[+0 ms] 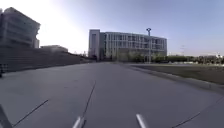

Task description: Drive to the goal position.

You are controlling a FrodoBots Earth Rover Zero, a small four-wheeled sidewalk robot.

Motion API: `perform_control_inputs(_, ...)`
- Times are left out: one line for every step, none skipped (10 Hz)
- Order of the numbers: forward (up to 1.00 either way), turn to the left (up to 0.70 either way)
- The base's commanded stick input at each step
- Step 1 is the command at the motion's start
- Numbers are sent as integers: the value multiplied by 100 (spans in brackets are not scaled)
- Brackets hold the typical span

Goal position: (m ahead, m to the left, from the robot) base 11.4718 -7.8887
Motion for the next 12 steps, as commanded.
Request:
perform_control_inputs(60, 0)
perform_control_inputs(60, 0)
perform_control_inputs(60, 0)
perform_control_inputs(60, 0)
perform_control_inputs(60, 0)
perform_control_inputs(60, 0)
perform_control_inputs(60, 0)
perform_control_inputs(60, 0)
perform_control_inputs(60, 0)
perform_control_inputs(60, 0)
perform_control_inputs(60, 0)
perform_control_inputs(60, 0)
